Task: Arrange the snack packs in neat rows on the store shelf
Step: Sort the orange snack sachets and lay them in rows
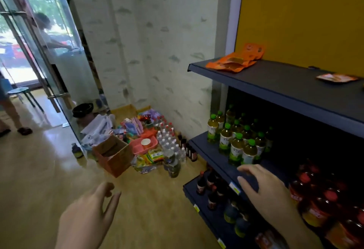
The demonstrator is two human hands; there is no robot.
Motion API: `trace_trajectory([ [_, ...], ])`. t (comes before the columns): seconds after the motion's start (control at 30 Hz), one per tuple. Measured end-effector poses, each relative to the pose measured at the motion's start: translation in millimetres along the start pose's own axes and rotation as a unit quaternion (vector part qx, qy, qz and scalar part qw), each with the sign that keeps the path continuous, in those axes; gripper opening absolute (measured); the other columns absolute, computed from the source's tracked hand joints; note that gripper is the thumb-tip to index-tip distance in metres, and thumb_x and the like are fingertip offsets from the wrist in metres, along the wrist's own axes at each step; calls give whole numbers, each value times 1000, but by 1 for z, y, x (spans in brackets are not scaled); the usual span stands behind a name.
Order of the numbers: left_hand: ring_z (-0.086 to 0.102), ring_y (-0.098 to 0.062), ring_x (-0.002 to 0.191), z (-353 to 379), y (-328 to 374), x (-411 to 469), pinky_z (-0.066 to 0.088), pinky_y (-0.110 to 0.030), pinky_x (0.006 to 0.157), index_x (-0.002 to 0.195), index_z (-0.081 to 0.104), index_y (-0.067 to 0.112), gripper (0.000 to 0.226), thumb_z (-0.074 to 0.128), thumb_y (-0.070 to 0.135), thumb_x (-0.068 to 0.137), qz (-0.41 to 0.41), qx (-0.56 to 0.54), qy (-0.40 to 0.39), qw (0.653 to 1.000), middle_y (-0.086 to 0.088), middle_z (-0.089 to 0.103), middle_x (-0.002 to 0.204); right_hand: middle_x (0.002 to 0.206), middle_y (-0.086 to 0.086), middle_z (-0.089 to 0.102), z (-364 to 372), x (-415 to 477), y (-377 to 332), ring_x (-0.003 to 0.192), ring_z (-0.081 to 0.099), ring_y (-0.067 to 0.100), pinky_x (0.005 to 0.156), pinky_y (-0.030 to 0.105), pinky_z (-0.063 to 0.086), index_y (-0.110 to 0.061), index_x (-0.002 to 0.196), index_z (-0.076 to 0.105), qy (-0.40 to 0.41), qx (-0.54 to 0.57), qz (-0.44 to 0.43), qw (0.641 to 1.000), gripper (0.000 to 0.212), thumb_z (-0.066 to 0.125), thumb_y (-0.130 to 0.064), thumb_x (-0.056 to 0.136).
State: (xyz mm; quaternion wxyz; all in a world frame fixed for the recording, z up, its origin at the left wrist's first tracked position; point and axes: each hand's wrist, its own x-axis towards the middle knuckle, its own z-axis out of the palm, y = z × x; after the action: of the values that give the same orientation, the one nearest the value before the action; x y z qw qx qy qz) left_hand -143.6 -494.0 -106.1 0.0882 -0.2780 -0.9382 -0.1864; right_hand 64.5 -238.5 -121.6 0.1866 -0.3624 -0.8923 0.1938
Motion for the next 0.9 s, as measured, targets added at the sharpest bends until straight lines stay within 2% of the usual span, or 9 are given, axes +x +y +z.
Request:
trace_trajectory([
  [0.13, 61, -4, 76, 35, 3, 69, 44, -13, 58, 91, 54, 37, 15, 52, 50, 85, 28, -36, -66, 997, 16, 58, 77, 102, -26, 51, 14, 28, 2, 106, 53, 2, 86, 20, 45, -36, 110, 55, -2, -13, 48, 999, 20, 50, -40, 91],
  [0.23, 55, -4, 67, 64, 10, 115, 44, -12, 59, 84, 52, 33, 14, 59, 46, 82, 44, -73, -92, 992, 15, 56, 72, 105, -30, 47, 27, 58, 1, 108, 49, -3, 87, 18, 43, -44, 109, 46, -15, -17, 75, 997, 17, 45, -44, 92],
  [0.33, 52, -3, 58, 89, 22, 165, 38, -8, 53, 77, 53, 32, 16, 67, 38, 78, 45, -84, -98, 991, 13, 56, 65, 106, -29, 47, 40, 100, -2, 108, 49, -3, 88, 20, 44, -48, 104, 42, -14, -18, 96, 995, 13, 45, -45, 92],
  [0.43, 60, -7, 62, 102, 41, 222, 45, -17, 54, 74, 55, 33, 15, 70, 36, 77, 81, -93, -77, 989, 10, 60, 66, 99, -31, 47, 42, 148, -5, 101, 52, -1, 81, 19, 47, -44, 105, 50, 15, -25, 102, 994, 15, 47, -44, 91],
  [0.5, 62, -7, 71, 104, 62, 260, 44, -18, 58, 82, 56, 36, 9, 63, 43, 81, 104, -95, -67, 988, 9, 65, 78, 98, -33, 47, 34, 179, -8, 98, 53, -3, 79, 18, 47, -47, 102, 48, 36, -17, 105, 994, 12, 49, -44, 90],
  [0.57, 62, -8, 71, 107, 82, 297, 43, -21, 59, 84, 57, 38, 7, 60, 44, 82, 126, -128, -55, 982, 9, 66, 79, 100, -33, 49, 25, 204, -8, 96, 52, -5, 80, 19, 48, -51, 99, 45, 63, -16, 106, 992, 12, 49, -44, 90],
  [0.67, 66, -12, 66, 120, 112, 343, 47, -27, 56, 78, 57, 36, 8, 65, 38, 80, 196, -186, -40, 962, 8, 67, 70, 101, -31, 52, 11, 226, -5, 97, 53, -5, 79, 19, 49, -46, 104, 52, 109, -32, 122, 986, 14, 49, -44, 90],
  [0.83, 58, -3, 51, 128, 179, 386, 40, -17, 45, 77, 60, 33, 15, 60, 47, 82, 349, -250, -25, 903, 17, 60, 58, 94, -34, 54, -10, 235, -4, 94, 55, -8, 80, 15, 47, -46, 100, 55, 186, -45, 164, 968, 14, 52, -44, 87],
  [0.9, 58, -4, 67, 123, 205, 397, 41, -16, 45, 76, 58, 34, 13, 58, 46, 82, 395, -286, -19, 873, 23, 57, 61, 92, -35, 56, -19, 234, -4, 92, 56, -11, 79, 11, 46, -48, 96, 53, 205, -49, 183, 960, 11, 53, -44, 86],
])
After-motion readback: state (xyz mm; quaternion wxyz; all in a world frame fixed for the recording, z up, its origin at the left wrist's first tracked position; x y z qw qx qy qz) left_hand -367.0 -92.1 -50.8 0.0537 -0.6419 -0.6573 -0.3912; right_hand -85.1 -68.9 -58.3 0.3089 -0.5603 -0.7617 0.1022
